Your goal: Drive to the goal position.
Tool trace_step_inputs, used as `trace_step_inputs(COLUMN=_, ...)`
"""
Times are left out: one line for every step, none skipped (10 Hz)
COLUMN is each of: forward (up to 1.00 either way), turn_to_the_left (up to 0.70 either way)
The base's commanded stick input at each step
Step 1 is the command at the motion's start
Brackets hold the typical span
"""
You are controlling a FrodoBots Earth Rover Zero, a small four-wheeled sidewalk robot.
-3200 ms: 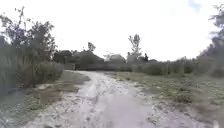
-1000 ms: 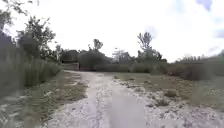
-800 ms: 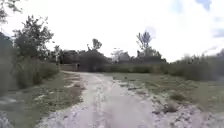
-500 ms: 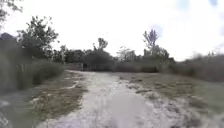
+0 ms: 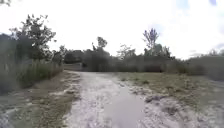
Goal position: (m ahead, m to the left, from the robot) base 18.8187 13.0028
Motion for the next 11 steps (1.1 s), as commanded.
trace_step_inputs(forward=1.00, turn_to_the_left=0.00)
trace_step_inputs(forward=1.00, turn_to_the_left=0.00)
trace_step_inputs(forward=1.00, turn_to_the_left=0.00)
trace_step_inputs(forward=1.00, turn_to_the_left=0.06)
trace_step_inputs(forward=1.00, turn_to_the_left=0.27)
trace_step_inputs(forward=1.00, turn_to_the_left=0.27)
trace_step_inputs(forward=1.00, turn_to_the_left=0.06)
trace_step_inputs(forward=1.00, turn_to_the_left=0.00)
trace_step_inputs(forward=1.00, turn_to_the_left=0.00)
trace_step_inputs(forward=1.00, turn_to_the_left=0.00)
trace_step_inputs(forward=1.00, turn_to_the_left=0.00)
